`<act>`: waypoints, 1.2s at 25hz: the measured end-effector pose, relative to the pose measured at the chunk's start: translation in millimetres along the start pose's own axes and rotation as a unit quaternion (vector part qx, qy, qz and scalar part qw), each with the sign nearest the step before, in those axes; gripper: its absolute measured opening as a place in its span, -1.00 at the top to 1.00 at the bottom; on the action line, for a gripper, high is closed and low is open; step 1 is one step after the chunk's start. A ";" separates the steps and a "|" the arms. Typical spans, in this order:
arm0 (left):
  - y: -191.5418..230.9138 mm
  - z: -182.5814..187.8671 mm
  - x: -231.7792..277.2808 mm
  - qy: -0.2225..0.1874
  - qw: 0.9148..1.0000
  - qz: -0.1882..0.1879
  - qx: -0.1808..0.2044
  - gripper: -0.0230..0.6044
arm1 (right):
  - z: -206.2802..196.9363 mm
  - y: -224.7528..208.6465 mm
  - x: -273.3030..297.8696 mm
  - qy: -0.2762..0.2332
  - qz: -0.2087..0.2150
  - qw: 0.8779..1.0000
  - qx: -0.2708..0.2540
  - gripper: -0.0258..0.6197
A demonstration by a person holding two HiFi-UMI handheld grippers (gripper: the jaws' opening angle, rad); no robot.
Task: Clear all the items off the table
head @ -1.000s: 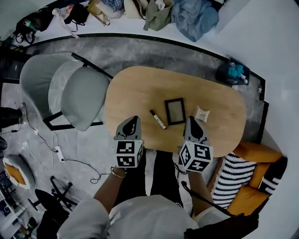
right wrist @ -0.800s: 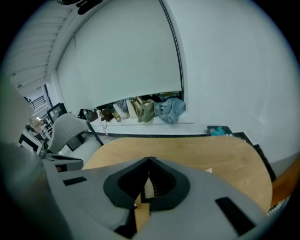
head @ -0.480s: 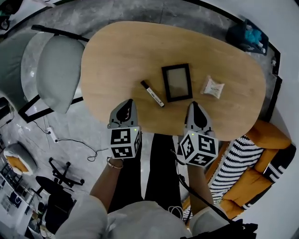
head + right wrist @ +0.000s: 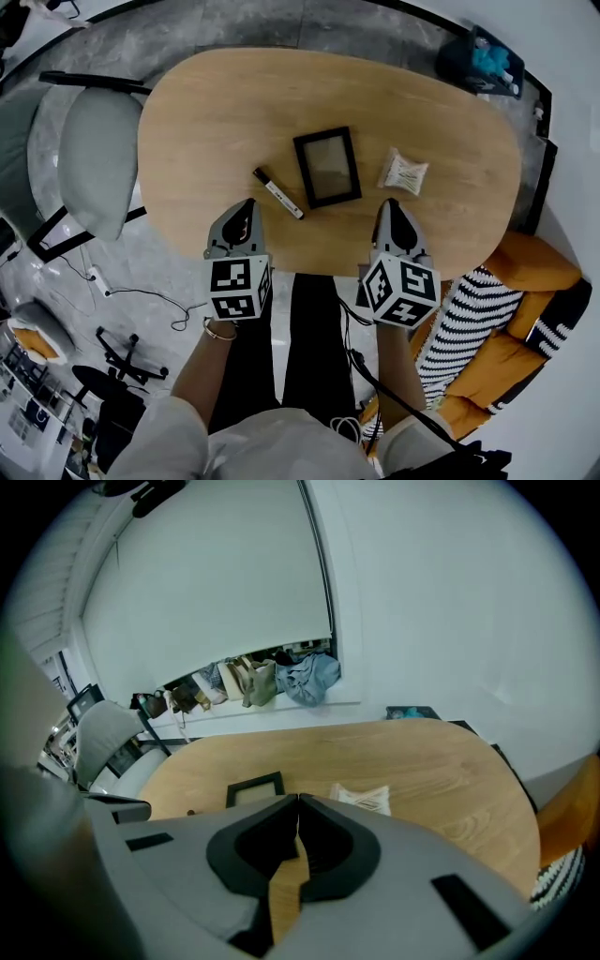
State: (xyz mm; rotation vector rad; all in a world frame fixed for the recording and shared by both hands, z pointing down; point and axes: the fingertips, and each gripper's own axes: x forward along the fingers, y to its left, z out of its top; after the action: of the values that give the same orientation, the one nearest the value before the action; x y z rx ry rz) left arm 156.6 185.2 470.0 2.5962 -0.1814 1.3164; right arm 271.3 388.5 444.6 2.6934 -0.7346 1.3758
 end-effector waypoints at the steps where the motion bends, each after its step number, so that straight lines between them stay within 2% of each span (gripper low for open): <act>1: -5.0 0.5 4.2 0.002 1.000 -0.002 0.002 0.92 | 0.7 -6.6 2.1 0.002 0.001 1.000 0.000 0.84; 5: -27.8 0.7 20.0 0.008 1.000 -0.012 0.005 0.92 | 1.1 -32.4 11.7 0.010 0.003 1.000 -0.004 0.82; 7: -38.5 0.6 26.0 0.010 1.000 -0.016 0.007 0.92 | -0.1 -43.7 16.4 0.017 0.008 1.000 -0.007 0.64; 9: -47.5 -0.1 31.2 0.014 1.000 -0.018 0.010 0.92 | -2.4 -54.3 21.1 0.028 0.016 0.999 -0.016 0.60; 13: -59.1 0.8 41.6 0.017 1.000 -0.019 0.015 0.92 | -7.5 -73.2 32.3 0.057 0.043 0.996 -0.052 0.38; 21: -76.6 5.0 60.6 0.024 0.999 -0.015 0.019 0.92 | -12.0 -87.6 52.0 0.089 0.095 0.983 -0.128 0.12; 25: -88.3 8.0 65.6 0.024 0.999 -0.015 0.018 0.92 | -14.7 -83.3 60.5 0.099 0.133 0.970 -0.179 0.05; 27: -92.0 9.1 66.4 0.024 0.999 -0.014 0.018 0.92 | -16.7 -79.2 63.6 0.108 0.157 0.958 -0.216 0.03; 30: -93.6 10.8 66.0 0.024 1.000 -0.011 0.016 0.92 | -21.0 -73.7 67.5 0.127 0.192 0.933 -0.275 0.00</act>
State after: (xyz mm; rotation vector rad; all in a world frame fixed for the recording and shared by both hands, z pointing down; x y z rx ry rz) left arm 223.6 272.4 503.7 2.5819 -0.1229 1.3838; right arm 320.1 432.2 523.0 1.9657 -1.4170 1.2896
